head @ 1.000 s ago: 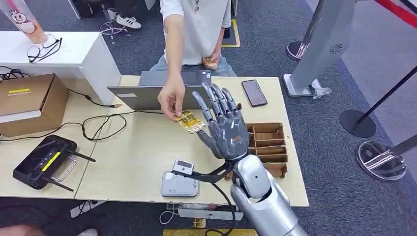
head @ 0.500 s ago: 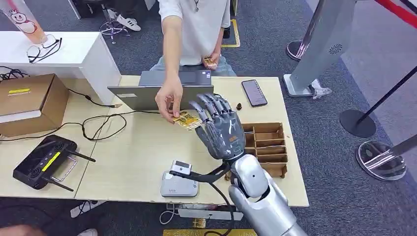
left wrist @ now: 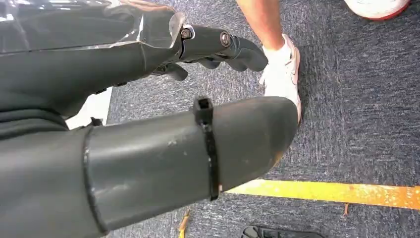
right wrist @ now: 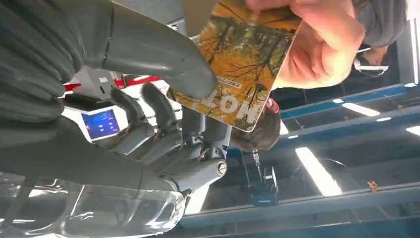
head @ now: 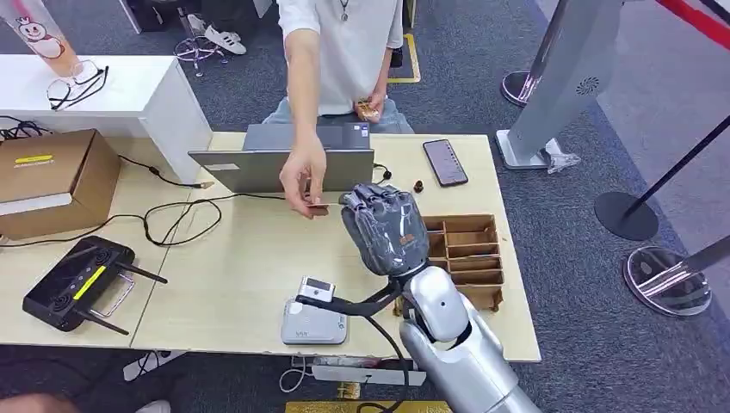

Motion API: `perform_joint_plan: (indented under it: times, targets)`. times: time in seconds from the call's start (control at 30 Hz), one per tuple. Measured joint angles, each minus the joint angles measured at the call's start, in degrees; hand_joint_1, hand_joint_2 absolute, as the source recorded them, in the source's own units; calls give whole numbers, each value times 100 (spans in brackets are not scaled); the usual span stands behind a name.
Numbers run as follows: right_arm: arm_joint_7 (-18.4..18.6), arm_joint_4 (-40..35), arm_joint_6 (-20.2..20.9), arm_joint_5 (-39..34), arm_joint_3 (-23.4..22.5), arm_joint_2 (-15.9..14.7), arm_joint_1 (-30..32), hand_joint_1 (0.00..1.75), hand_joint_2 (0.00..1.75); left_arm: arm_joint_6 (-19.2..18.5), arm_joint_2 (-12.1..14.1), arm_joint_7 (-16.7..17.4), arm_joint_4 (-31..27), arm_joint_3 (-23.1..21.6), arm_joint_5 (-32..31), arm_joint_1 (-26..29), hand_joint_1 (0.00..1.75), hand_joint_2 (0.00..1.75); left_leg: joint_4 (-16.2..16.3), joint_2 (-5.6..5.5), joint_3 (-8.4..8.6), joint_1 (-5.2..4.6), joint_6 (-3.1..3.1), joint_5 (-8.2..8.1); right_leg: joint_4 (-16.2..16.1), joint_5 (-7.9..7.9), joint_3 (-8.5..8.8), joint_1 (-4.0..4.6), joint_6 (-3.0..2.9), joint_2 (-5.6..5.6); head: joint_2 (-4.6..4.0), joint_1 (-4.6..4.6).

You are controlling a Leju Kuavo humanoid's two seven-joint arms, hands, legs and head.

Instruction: Pass the card to the sensor for recognition and then transmit it.

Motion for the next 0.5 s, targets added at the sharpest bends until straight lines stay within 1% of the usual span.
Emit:
perform_joint_plan:
  times: [0.37,0.5]
  targets:
    - [-9,2,31,-118,11,0,2,175,175,0,0,0,0,0,0,1,0,0,0,0,0,0,0,0,0,0,0,0,0,0,0,0]
    - [-98,0,113,-388,11,0,3,175,175,0,0,0,0,0,7,1,0,0,0,0,0,0,0,0,0,0,0,0,0,0,0,0]
